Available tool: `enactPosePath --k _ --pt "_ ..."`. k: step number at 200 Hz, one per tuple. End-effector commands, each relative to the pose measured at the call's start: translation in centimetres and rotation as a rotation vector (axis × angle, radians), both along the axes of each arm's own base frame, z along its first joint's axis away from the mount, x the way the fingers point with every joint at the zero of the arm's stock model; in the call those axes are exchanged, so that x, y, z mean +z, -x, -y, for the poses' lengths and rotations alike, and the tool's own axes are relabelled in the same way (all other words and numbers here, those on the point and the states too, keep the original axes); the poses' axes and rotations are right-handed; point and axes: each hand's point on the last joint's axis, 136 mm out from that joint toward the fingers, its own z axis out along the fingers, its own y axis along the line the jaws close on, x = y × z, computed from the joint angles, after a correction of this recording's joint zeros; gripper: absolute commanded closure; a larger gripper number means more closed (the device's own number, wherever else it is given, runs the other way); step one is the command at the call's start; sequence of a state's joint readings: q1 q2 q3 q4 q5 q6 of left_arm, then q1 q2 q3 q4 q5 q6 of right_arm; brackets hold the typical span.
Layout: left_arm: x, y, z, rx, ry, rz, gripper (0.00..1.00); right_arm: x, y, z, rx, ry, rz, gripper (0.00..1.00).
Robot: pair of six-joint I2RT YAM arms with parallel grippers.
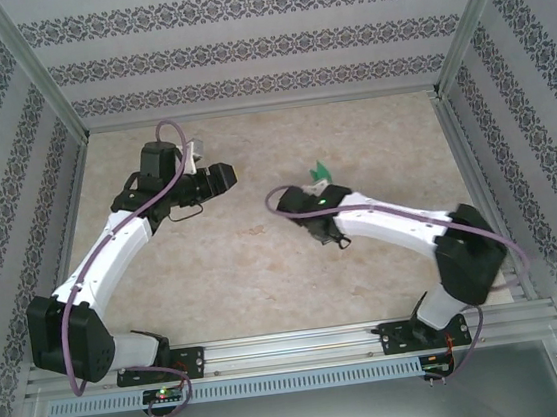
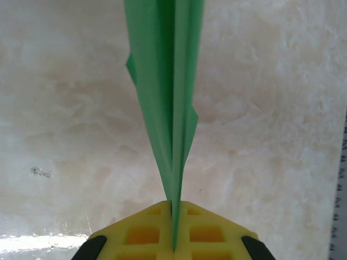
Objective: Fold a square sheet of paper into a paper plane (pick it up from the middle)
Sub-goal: Turn over the paper at the center of the table.
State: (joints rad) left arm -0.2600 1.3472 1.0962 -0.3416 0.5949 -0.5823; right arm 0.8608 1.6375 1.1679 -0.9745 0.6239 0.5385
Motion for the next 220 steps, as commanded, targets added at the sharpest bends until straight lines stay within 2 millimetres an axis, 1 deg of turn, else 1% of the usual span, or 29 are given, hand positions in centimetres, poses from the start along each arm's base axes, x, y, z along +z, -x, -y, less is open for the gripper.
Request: enactPosePath --k 1,23,41,61,74,94,115,131,148,174,193,220 --pt "-0.2 1.3 0.1 -0.045 0.016 -0.022 0.33 -1.0 0.5 -0.7 0.026 0.130 -0.022 1.00" --pt "-0.5 1.7 -0.2 -0.051 0.013 -0.039 0.33 -3.5 1.1 -2.8 0.060 0.152 -0.085 0.99" --pt "-0.4 1.9 -0.2 -0.062 0.005 -0.040 0.33 -5.2 1.6 -4.4 0.086 0.155 -0.131 0.98" --pt "-0.5 1.9 -0.3 -0.068 0.003 -0.049 0.32 -6.5 2.0 -6.2 0.120 0.144 -0.158 0.97" --pt "-0.5 1.9 -0.2 -0.074 0.006 -0.051 0.32 -7.3 2.4 -7.2 0.141 0.146 -0.181 0.95" --pt "-0.6 1.8 0.0 -0.086 0.013 -0.062 0.32 -8.1 2.9 -8.3 0.162 0.152 -0.203 0.88" --pt "-0.9 1.8 0.1 -0.097 0.018 -0.073 0.32 -8.7 3.4 -9.2 0.180 0.140 -0.214 0.74" --pt "-1.2 1.9 0.1 -0.097 0.016 -0.078 0.32 -9.0 3.7 -9.6 0.187 0.130 -0.225 0.70" --pt "-1.1 2.0 0.1 -0.101 0.013 -0.076 0.32 -9.1 3.9 -10.2 0.193 0.097 -0.234 0.67" --pt "-1.1 2.1 0.0 -0.102 0.009 -0.079 0.32 -8.5 4.4 -11.2 0.207 0.011 -0.242 0.61" --pt "-1.4 2.0 -0.1 -0.099 0.000 -0.083 0.32 -7.0 4.5 -11.9 0.222 -0.054 -0.225 0.56" --pt "-2.0 2.0 -0.1 -0.098 -0.002 -0.097 0.32 -4.6 4.5 -11.9 0.229 -0.112 -0.185 0.52"
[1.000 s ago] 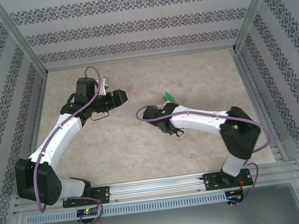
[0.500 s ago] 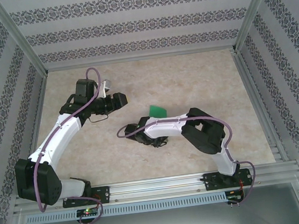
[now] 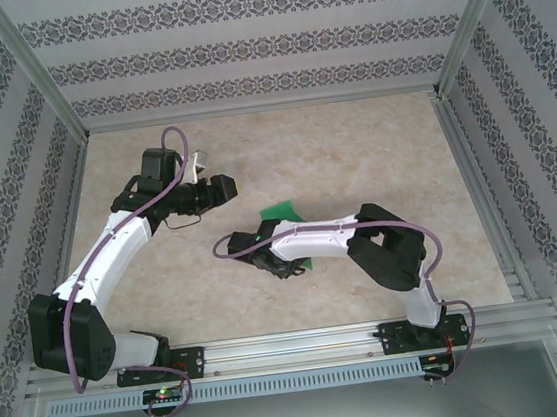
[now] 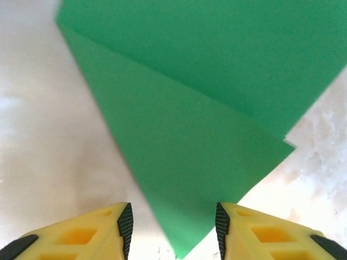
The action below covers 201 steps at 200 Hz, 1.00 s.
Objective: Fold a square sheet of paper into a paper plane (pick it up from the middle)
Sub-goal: Turn over the paper at the center of the table.
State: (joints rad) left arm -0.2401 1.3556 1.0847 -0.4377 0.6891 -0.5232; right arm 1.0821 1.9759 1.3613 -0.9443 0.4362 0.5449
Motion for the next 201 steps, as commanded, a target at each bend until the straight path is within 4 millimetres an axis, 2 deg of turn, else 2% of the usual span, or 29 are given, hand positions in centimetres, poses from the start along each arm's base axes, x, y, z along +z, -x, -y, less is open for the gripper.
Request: enactPosePath --k 1,18,48,108,148,177,201 --pt "-0.2 0.0 -0.2 -0.015 -0.006 -0.008 0.32 2.6 0.3 -0.8 0.007 -0.107 0.025 0.52" --pt "-0.7 -0.1 -0.2 -0.012 -0.006 -0.021 0.32 4.1 0.5 -1.4 0.024 -0.194 0.031 0.50" --pt "-1.8 0.1 -0.2 -0.006 0.001 -0.041 0.32 6.2 0.0 -1.3 0.009 -0.358 0.046 0.50" --pt "-3.9 0.0 0.7 -0.015 0.031 -0.083 0.32 6.8 -2.7 -2.3 -0.071 -0.763 -0.068 0.73" --pt "-5.4 0.0 1.8 -0.043 0.029 -0.110 0.32 5.4 -3.1 -3.0 -0.072 -0.798 -0.137 0.86" --pt "-6.1 0.0 2.8 -0.067 0.023 -0.117 0.32 2.7 -3.8 -1.4 -0.124 -0.749 -0.164 0.91" --pt "-6.5 0.3 3.7 -0.089 0.020 -0.122 0.32 1.5 -4.5 0.1 -0.164 -0.730 -0.166 0.94"
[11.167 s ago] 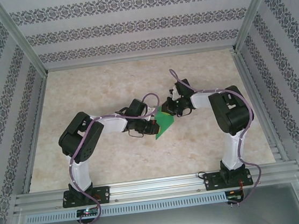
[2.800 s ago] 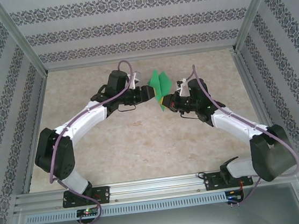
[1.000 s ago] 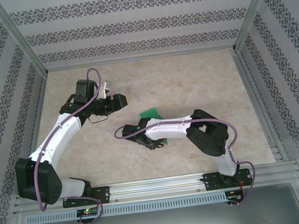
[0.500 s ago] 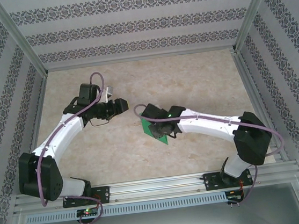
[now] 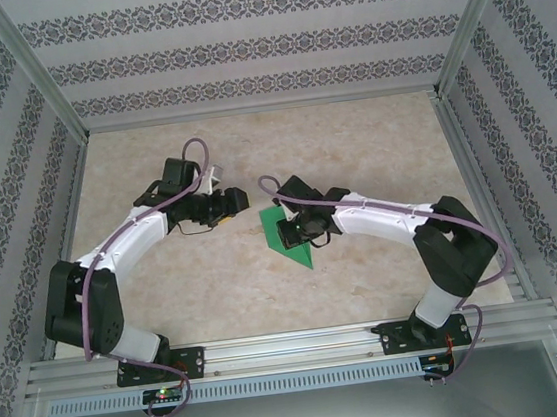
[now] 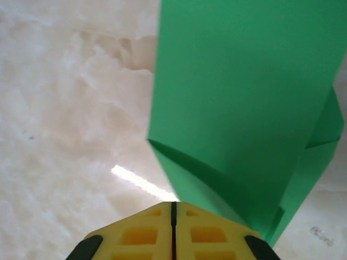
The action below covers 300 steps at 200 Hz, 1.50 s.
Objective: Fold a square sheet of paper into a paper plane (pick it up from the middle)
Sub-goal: Turn over the paper at the center of the table, then fold the wing for the fifth time at the center of the table.
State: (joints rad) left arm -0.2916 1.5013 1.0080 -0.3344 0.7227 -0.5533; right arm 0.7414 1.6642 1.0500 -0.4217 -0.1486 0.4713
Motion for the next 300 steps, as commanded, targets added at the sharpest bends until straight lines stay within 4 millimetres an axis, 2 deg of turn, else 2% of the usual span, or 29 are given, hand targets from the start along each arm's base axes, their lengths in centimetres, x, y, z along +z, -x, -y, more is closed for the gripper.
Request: enactPosePath --k 1,48,98,140,191,214,263,300 --pt "-0.1 0.0 1.4 -0.033 0.019 0.020 0.32 -1.5 -0.3 1.2 -0.013 0.007 -0.029 0.94" --pt "-1.2 0.2 2.5 -0.059 0.013 0.001 0.32 -3.3 -0.7 2.9 -0.049 0.005 -0.072 0.96" --pt "-1.7 0.4 3.8 -0.097 -0.006 -0.013 0.31 -4.5 -0.8 4.0 -0.087 -0.042 -0.108 0.97" --pt "-3.0 0.9 5.2 -0.100 -0.041 -0.023 0.32 -5.3 -0.8 5.1 -0.124 -0.096 -0.135 0.98" --pt "-4.3 1.0 7.0 -0.007 -0.108 0.004 0.32 -5.9 -0.5 5.3 -0.162 -0.197 -0.180 0.99" --pt "-5.6 1.1 6.7 0.072 -0.136 -0.010 0.34 -6.2 -0.3 5.9 -0.184 -0.219 -0.190 1.00" --pt "-7.7 1.2 7.1 0.235 -0.126 -0.046 0.40 -7.2 0.3 6.7 -0.204 -0.241 -0.214 1.00" --pt "-9.8 2.1 8.3 0.256 -0.120 -0.102 0.47 -7.1 0.4 7.0 -0.209 -0.250 -0.218 1.00"
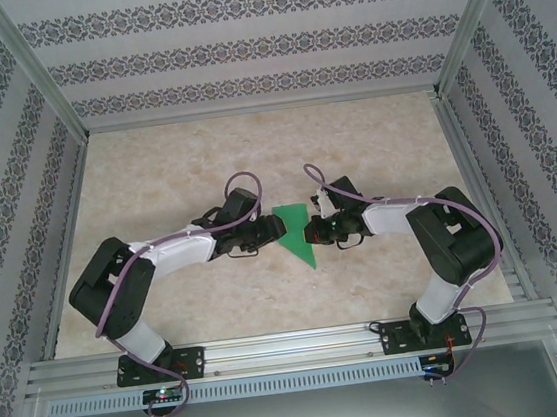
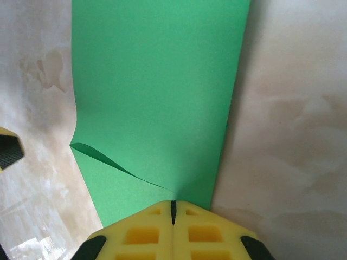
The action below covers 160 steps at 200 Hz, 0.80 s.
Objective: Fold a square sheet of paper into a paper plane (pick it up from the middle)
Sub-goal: Fold the wing for the fifth time at the center of the table.
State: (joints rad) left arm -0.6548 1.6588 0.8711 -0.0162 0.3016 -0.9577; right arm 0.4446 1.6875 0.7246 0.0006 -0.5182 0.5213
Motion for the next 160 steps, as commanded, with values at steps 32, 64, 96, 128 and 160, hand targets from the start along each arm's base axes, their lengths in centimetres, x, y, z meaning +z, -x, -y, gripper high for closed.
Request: enactPosePath --k 32,64,96,128,160 --pt "-1.9 -0.2 1.8 0.070 0.013 -0.020 0.57 -2.3 1.9 1.9 -0.027 0.065 -0.083 1.00" --pt "-2.4 0.0 1.5 0.073 -0.019 -0.024 0.58 -2.5 2.0 2.0 -0.028 0.065 -0.085 1.00" --pt "-2.4 -0.4 2.0 0.061 -0.017 -0.020 0.66 -2.6 2.1 1.9 -0.023 0.058 -0.087 1.00" --pt "-2.0 -0.7 2.2 0.052 -0.018 -0.008 0.76 -2.8 2.2 1.9 -0.021 0.060 -0.094 1.00" --pt "-1.1 -0.7 2.2 0.032 -0.028 0.007 0.80 -2.8 2.2 1.9 -0.020 0.065 -0.093 1.00"
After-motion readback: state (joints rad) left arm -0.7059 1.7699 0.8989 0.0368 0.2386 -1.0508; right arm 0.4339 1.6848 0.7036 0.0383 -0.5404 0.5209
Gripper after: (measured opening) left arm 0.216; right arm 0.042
